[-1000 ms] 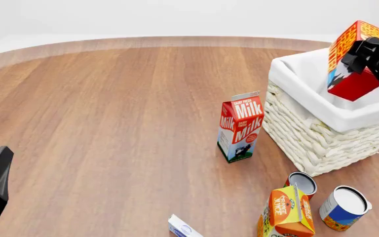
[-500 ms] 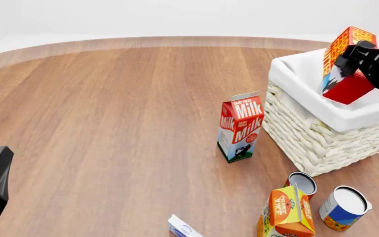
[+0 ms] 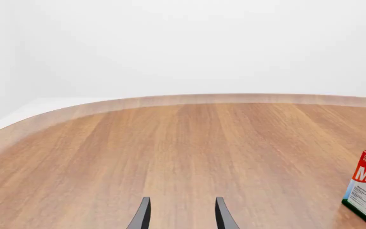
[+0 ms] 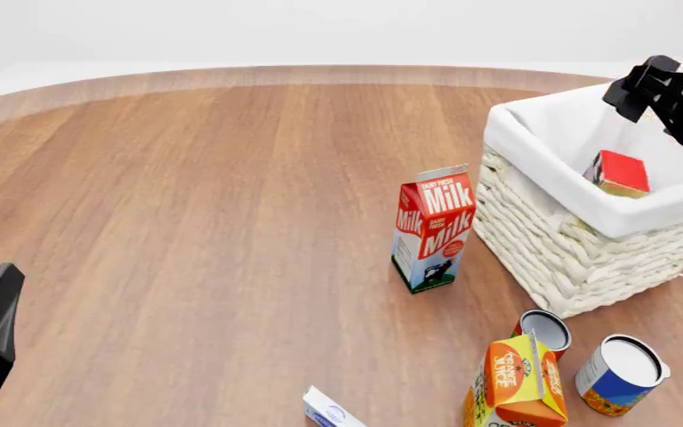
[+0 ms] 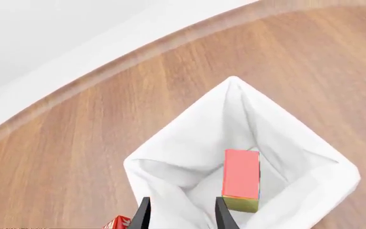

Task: Pick up the cream cheese box and the butter, and put them in the basket.

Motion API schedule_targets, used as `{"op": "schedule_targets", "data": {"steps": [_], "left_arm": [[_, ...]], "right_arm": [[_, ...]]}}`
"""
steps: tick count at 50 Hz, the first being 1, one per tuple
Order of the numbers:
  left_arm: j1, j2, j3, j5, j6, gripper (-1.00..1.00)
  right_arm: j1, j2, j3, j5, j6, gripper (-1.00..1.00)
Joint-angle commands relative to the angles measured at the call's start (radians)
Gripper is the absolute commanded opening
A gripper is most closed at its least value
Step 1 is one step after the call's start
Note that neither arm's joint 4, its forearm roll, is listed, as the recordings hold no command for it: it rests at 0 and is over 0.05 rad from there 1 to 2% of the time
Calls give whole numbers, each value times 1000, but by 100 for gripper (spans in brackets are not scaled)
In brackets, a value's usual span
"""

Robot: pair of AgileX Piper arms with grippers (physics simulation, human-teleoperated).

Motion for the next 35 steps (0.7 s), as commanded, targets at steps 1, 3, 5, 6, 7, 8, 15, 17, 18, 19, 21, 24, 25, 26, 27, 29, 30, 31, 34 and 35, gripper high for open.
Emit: {"op": "schedule_targets", "data": {"steps": [1, 3, 5, 6, 7, 8, 15, 17, 18, 19, 21, 24, 25, 26, 27, 29, 30, 31, 34, 35], "left_arm": [[0, 0, 0, 0, 0, 100], [0, 0, 0, 0, 0, 100], [0, 0, 0, 0, 0, 100], [0, 0, 0, 0, 0, 100], [0, 0, 0, 0, 0, 100], [0, 0, 0, 0, 0, 100], [0, 0, 0, 0, 0, 100], [0, 0, 0, 0, 0, 100], [0, 0, 0, 0, 0, 100], [0, 0, 0, 0, 0, 100], [0, 0, 0, 0, 0, 100], [0, 0, 0, 0, 0, 100], [0, 0, 0, 0, 0, 100], [0, 0, 0, 0, 0, 100], [0, 0, 0, 0, 0, 100], [0, 0, 0, 0, 0, 100], [0, 0, 0, 0, 0, 100], [0, 0, 0, 0, 0, 100], [0, 0, 0, 0, 0, 100], [0, 0, 0, 0, 0, 100]], "right_arm": [[18, -18, -11, 18, -8, 100], [19, -25, -19, 27, -14, 100], [29, -30, -23, 35, -16, 100], [31, -32, -27, 40, -20, 100], [36, -36, -29, 45, -21, 100], [42, -44, -34, 53, -25, 100], [92, -87, -61, 105, -42, 100], [111, -99, -69, 121, -51, 100], [132, -113, -79, 143, -63, 100], [132, -113, -79, 143, -63, 100], [175, -137, -97, 177, -78, 100], [216, -151, -116, 204, -89, 100], [216, -151, -116, 204, -89, 100], [244, -155, -124, 217, -99, 100], [244, -155, -124, 218, -99, 100], [284, -163, -139, 238, -113, 100], [315, -168, -152, 253, -124, 100], [315, -168, -153, 254, -124, 100], [363, -173, -174, 276, -143, 100], [363, -173, -174, 276, -143, 100]]}}
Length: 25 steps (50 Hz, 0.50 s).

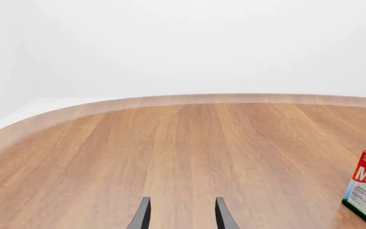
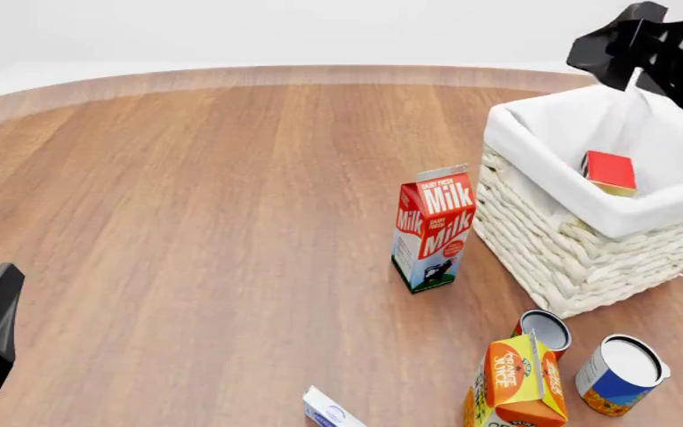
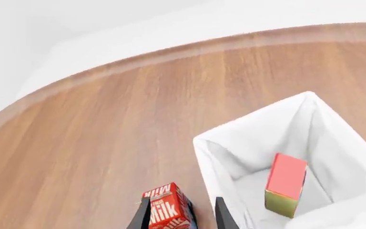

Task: Pick up the cream cheese box and the butter, and put them in the basket.

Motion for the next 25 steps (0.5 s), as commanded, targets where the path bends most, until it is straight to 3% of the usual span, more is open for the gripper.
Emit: {"op": "schedule_targets", "data": {"steps": [1, 17, 25], "left_arm": [[0, 0, 0, 0, 0, 100], [0, 0, 0, 0, 0, 100], [0, 0, 0, 0, 0, 100]], "right_arm": [[156, -32, -65, 86, -58, 100], [333, -44, -113, 149, -118, 100], [464, 11, -126, 139, -141, 100]]}}
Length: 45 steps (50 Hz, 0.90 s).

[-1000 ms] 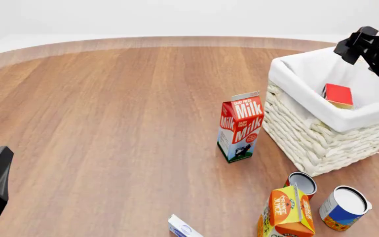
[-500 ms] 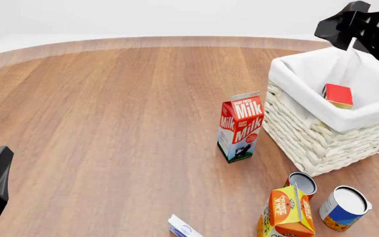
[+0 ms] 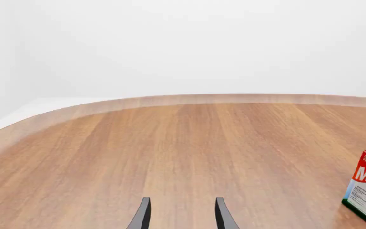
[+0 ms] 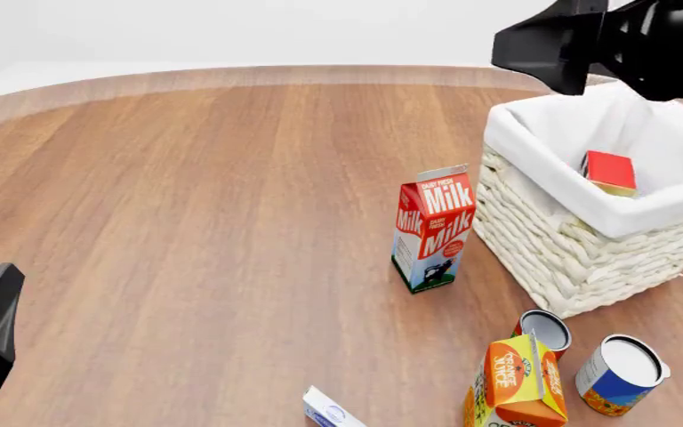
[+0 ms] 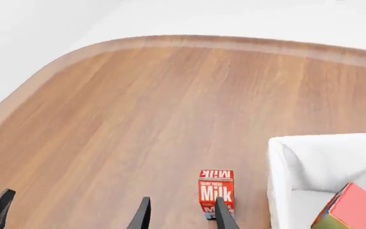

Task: Pick up the cream cheese box and the butter, and put them in the basket.

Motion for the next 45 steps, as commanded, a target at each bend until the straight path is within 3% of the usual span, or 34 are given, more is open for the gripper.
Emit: {"op": "schedule_targets", "data": {"steps": [1, 19, 25, 32, 36, 45], "left_arm": [[0, 0, 0, 0, 0, 100], [0, 0, 0, 0, 0, 100], [0, 0, 0, 0, 0, 100], [0, 0, 0, 0, 0, 100], [0, 0, 0, 0, 0, 100], [0, 0, 0, 0, 0, 100]], "right_arm": [[160, 51, -23, 4, -39, 100], [381, 208, -22, -63, -59, 100], [420, 232, -43, -40, -55, 100], [462, 255, 18, -85, -43, 100], [487, 273, 53, -108, -1, 100], [498, 314, 95, -133, 14, 100]]}}
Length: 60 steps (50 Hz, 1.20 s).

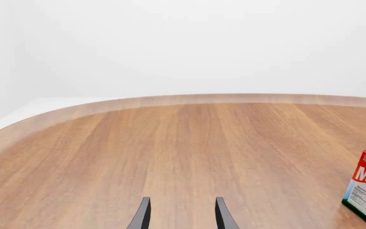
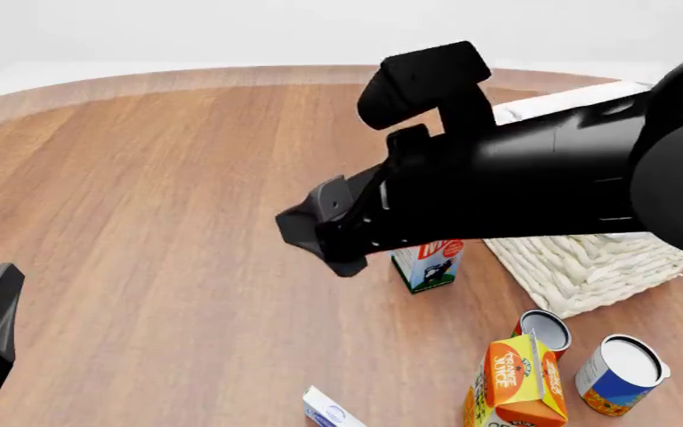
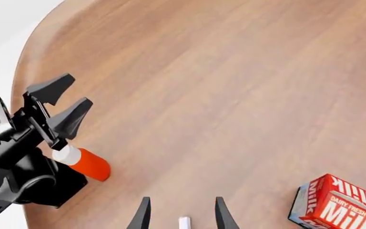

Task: Pick up the cream cheese box and the butter, and put them in the basket.

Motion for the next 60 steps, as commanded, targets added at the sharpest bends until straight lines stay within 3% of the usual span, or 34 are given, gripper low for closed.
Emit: {"op": "schedule_targets", "data": {"steps": [1, 21, 31, 60], "left_arm": [[0, 0, 0, 0, 0, 100], [0, 0, 0, 0, 0, 100], [0, 0, 0, 0, 0, 100], [0, 0, 0, 0, 0, 100]], "right_arm": [[47, 64, 58, -43, 34, 100], [69, 111, 109, -74, 69, 100], [35, 134, 123, -78, 32, 100], [43, 219, 215, -200, 82, 100]]}}
